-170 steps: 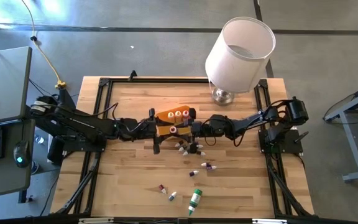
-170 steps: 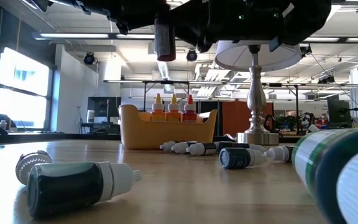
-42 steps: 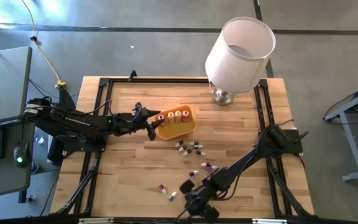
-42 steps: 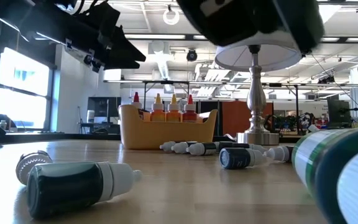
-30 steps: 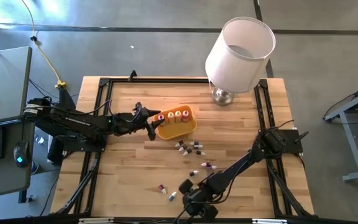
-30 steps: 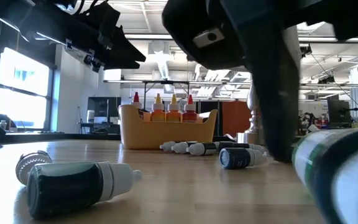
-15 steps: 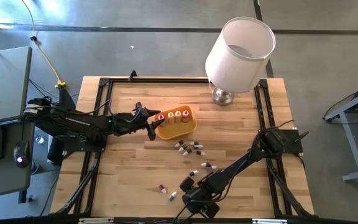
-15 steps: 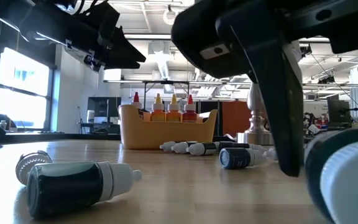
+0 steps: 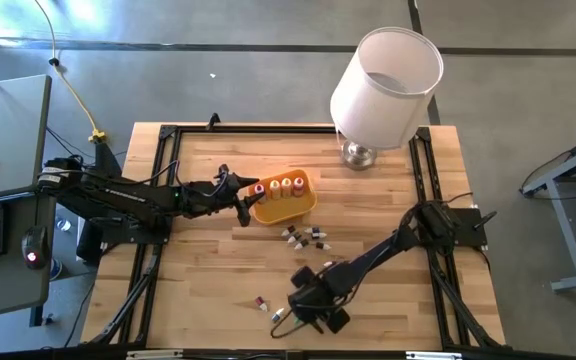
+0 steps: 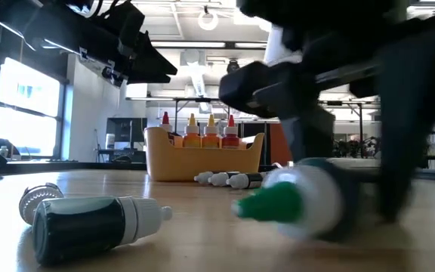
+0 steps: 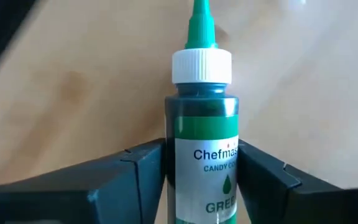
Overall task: Pick & Place food coloring
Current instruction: Put the large green food coloring bottle into the yellow bin
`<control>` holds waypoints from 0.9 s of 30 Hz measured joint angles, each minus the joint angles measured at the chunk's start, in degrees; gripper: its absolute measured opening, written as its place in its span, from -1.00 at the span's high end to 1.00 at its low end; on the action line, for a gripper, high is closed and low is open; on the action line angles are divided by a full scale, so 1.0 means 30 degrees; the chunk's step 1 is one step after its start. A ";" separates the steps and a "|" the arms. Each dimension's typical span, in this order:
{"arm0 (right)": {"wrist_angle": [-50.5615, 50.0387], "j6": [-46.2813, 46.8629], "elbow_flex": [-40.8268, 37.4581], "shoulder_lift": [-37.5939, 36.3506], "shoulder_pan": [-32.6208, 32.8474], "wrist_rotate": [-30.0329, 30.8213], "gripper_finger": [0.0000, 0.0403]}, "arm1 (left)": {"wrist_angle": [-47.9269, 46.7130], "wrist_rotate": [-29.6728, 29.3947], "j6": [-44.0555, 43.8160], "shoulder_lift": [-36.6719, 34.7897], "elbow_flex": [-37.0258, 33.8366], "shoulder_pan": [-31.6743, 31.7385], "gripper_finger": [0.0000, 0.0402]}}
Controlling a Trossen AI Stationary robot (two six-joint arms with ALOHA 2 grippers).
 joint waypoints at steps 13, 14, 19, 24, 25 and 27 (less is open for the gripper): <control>-0.0018 0.0414 0.0157 -0.0150 -0.1116 0.0234 0.07 | 0.0000 -0.0007 0.0852 0.0000 0.0000 0.0000 -0.04; 0.0019 0.0407 0.0168 -0.0158 -0.1127 0.0245 0.05 | 0.0000 -0.0007 0.0852 0.0000 0.0000 0.0000 -0.04; 0.0384 0.0017 0.0168 -0.0158 -0.1103 0.0191 -0.02 | 0.0015 -0.0007 0.0874 0.0000 0.0007 0.0000 -0.04; 0.2603 -0.1031 0.0168 -0.0158 -0.1098 -0.0472 -0.03 | 0.0022 -0.0015 0.0998 0.0000 0.0007 0.0000 -0.04; 0.3108 -0.1049 0.0142 -0.0158 -0.1134 -0.0696 -0.03 | 0.0022 -0.0015 0.0998 0.0000 0.0007 0.0000 -0.04; 0.3984 -0.1086 0.0060 -0.0158 -0.1238 -0.0784 -0.03 | 0.0022 -0.0007 0.0998 0.0000 0.0007 0.0000 -0.04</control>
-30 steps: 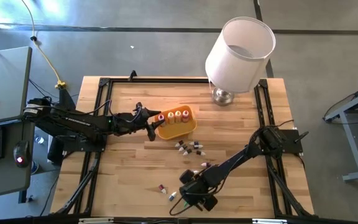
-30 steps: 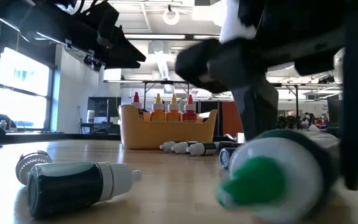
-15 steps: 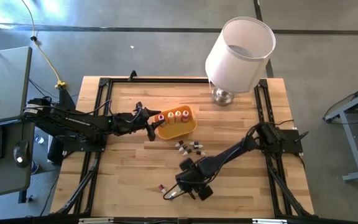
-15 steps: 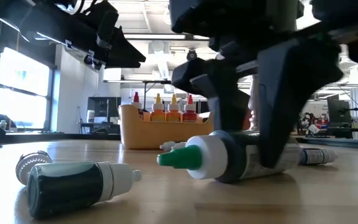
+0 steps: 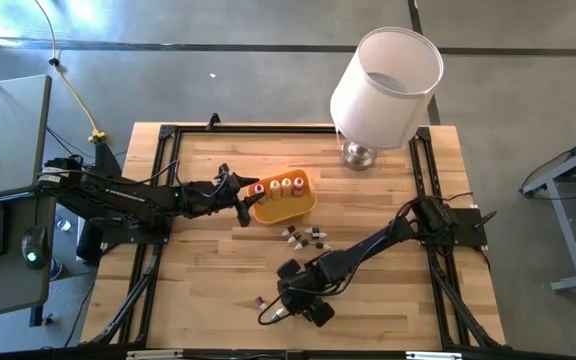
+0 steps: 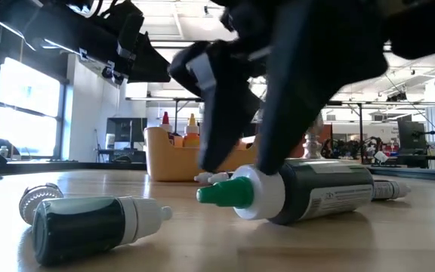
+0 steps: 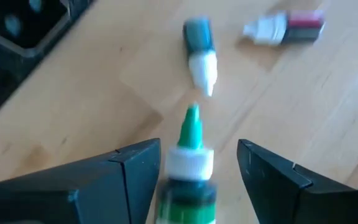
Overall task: Pick & Place food coloring
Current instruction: Put the large green food coloring bottle into the yellow bin
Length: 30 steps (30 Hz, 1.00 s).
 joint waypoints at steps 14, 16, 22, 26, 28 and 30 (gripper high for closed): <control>-0.0769 -0.0414 -0.0060 0.0925 -0.0268 -0.0531 -0.02 | -0.0011 0.0022 0.0000 0.0000 0.0000 0.0000 -0.04; -0.0782 -0.0413 -0.0052 0.0925 -0.0282 -0.0628 0.00 | 0.0000 0.0022 0.0000 0.0000 0.0000 0.0000 -0.04; -0.1423 -0.0371 -0.0023 0.0940 -0.0290 -0.0470 0.18 | -0.0007 0.0029 0.0000 0.0000 0.0000 0.0000 -0.04; -0.1710 0.0168 -0.0016 0.0940 -0.0333 -0.0647 0.32 | 0.0000 0.0025 0.0000 0.0000 0.0000 0.0000 -0.04; -0.1786 0.0223 -0.0010 0.0940 -0.0333 -0.0654 0.38 | 0.0009 0.0022 0.0000 0.0000 0.0000 0.0000 -0.04; -0.1806 0.0143 0.0006 0.0882 -0.0326 -0.0686 0.42 | 0.0030 0.0007 -0.0001 0.0000 0.0000 0.0000 -0.04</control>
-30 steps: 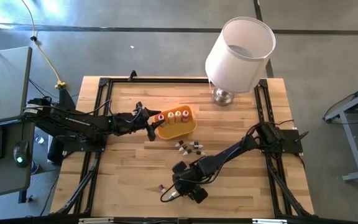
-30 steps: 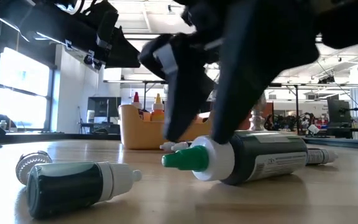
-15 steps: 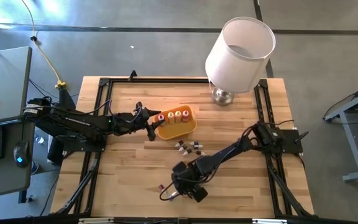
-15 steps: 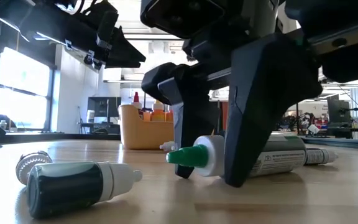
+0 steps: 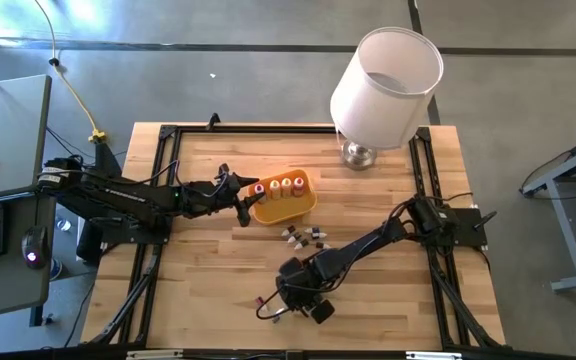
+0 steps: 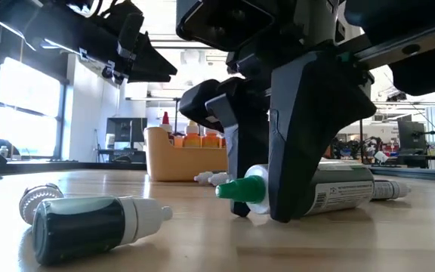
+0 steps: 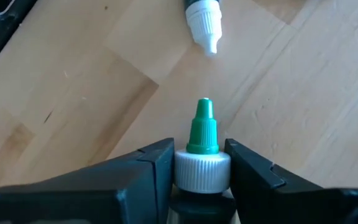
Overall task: Pick & Place food coloring
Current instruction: Put the large green food coloring bottle into the yellow bin
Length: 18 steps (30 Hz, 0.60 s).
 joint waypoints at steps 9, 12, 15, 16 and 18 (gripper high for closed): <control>0.0475 -0.0713 -0.0082 -0.2388 0.0044 0.2587 0.39 | 0.0548 -0.0019 -0.0007 0.0000 0.0000 0.0000 -0.04; 0.0609 -0.1882 -0.0077 -0.3804 0.0135 0.5033 0.42 | 0.0539 -0.0022 -0.0007 0.0000 0.0000 0.0000 -0.04; 0.0717 -0.3029 -0.0080 -0.5502 0.0107 0.8325 0.42 | 0.0544 -0.0017 -0.0007 0.0000 0.0000 0.0000 -0.04; 0.0834 -0.3257 -0.0125 -0.6048 0.0054 0.9273 0.42 | 0.0541 -0.0005 -0.0007 0.0000 0.0000 0.0000 -0.04; 0.1956 -0.3654 -0.0734 -0.7063 -0.0208 1.0303 0.40 | 0.0573 0.0345 -0.0007 0.0000 0.0000 0.0000 -0.04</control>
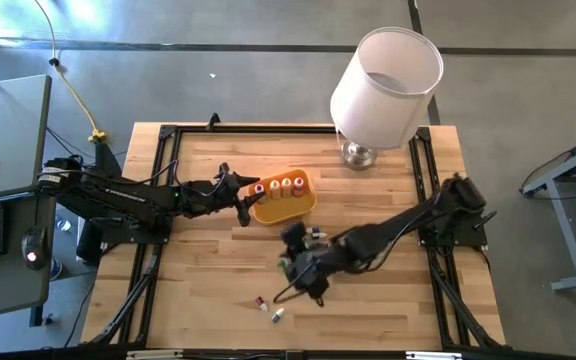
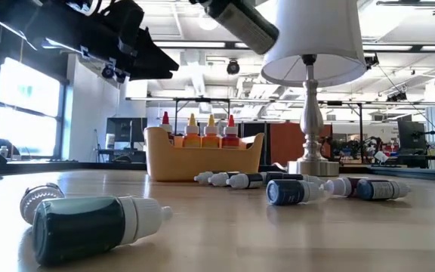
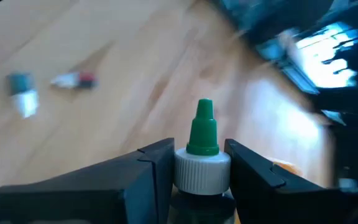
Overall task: Pick & Place food coloring
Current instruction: Put the large green food coloring bottle into the yellow bin
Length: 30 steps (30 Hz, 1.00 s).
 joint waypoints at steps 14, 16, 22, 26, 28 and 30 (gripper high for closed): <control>2.9466 -0.0983 -1.4866 -0.2855 -0.4847 -0.4554 0.36 | 0.1087 0.3374 0.0000 -0.0007 0.0000 0.0000 -0.04; 3.2203 -0.0145 -1.6238 -0.2800 -0.5717 -0.4241 0.32 | 0.1118 0.3362 0.0000 -0.0007 0.0000 0.0000 -0.04; 3.2357 0.3107 -1.8262 -0.2617 -0.8194 -0.3556 0.39 | 0.1555 0.3159 0.0046 -0.0007 0.0007 0.0000 -0.04; 3.2276 0.3312 -1.8322 -0.2066 -0.9273 -0.4839 0.42 | 0.1726 0.3144 0.0162 -0.0007 0.0007 0.0000 -0.04; 3.2341 0.3296 -1.8045 -0.1770 -0.9771 -0.5372 0.38 | 0.1880 0.3138 0.0352 -0.0007 0.0007 0.0000 -0.04; 3.2133 0.4033 -1.7966 -0.1366 -1.0180 -0.5623 0.33 | 0.1877 0.3133 0.0362 -0.0007 0.0007 0.0000 -0.04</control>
